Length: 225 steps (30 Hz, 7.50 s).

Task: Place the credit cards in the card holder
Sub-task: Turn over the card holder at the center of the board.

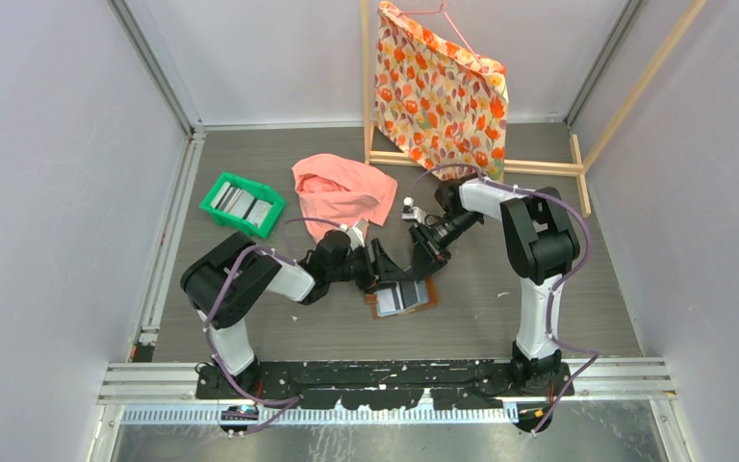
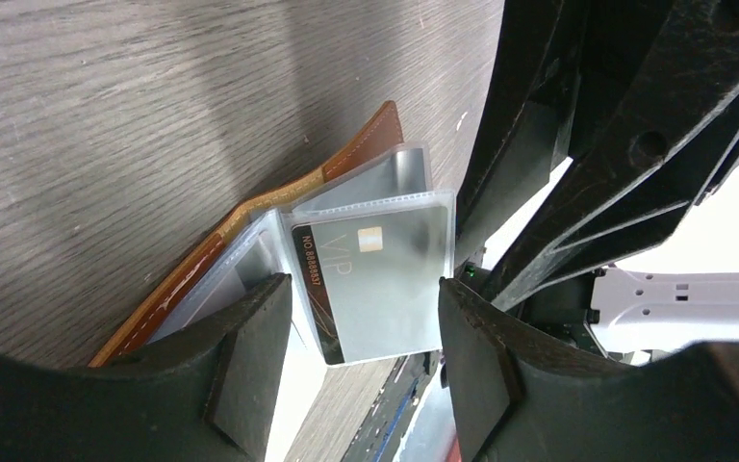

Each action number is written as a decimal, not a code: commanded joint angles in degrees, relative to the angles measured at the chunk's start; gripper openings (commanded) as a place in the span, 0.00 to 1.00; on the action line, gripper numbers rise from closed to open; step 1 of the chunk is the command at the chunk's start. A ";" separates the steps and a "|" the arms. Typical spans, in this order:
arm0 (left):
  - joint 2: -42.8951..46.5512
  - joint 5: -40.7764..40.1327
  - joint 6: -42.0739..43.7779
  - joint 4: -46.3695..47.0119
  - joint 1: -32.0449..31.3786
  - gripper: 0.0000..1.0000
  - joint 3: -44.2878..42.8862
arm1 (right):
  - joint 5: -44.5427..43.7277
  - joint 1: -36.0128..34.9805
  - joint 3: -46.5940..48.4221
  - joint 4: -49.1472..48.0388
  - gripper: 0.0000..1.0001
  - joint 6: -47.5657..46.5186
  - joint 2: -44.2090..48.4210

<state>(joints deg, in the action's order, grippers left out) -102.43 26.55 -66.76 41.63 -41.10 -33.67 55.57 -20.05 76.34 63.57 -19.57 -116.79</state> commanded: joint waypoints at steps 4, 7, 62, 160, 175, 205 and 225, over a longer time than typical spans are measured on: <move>-2.33 -0.37 -1.05 3.62 1.01 0.63 2.33 | 9.50 -0.49 2.00 2.34 0.33 -1.79 -1.51; -2.05 -0.34 -1.41 4.60 1.31 0.64 2.74 | 11.50 -0.77 1.93 2.09 0.33 -1.45 -2.75; 2.07 3.65 -5.49 0.75 -0.84 0.50 -3.97 | -6.67 4.39 0.05 -6.36 0.37 2.36 8.15; 23.53 -4.08 70.30 -33.87 -6.18 0.53 -0.25 | -11.00 4.23 -1.49 -1.97 0.01 -3.67 3.05; 20.19 -12.08 74.52 -40.04 -11.05 0.55 -3.67 | -10.51 4.38 -0.94 -1.03 0.01 -4.27 3.24; 34.35 -28.84 36.40 -33.36 -10.32 0.72 2.63 | -9.57 4.82 -0.98 0.42 0.02 -5.59 4.04; 26.07 -18.82 -7.78 -25.98 -10.08 0.57 6.11 | -9.25 4.84 -1.16 0.09 0.02 -5.07 3.17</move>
<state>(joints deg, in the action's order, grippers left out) -74.78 9.26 -69.67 12.14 -50.39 -26.72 45.34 -15.51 73.73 62.98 -24.08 -115.85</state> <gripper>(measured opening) 0.582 0.039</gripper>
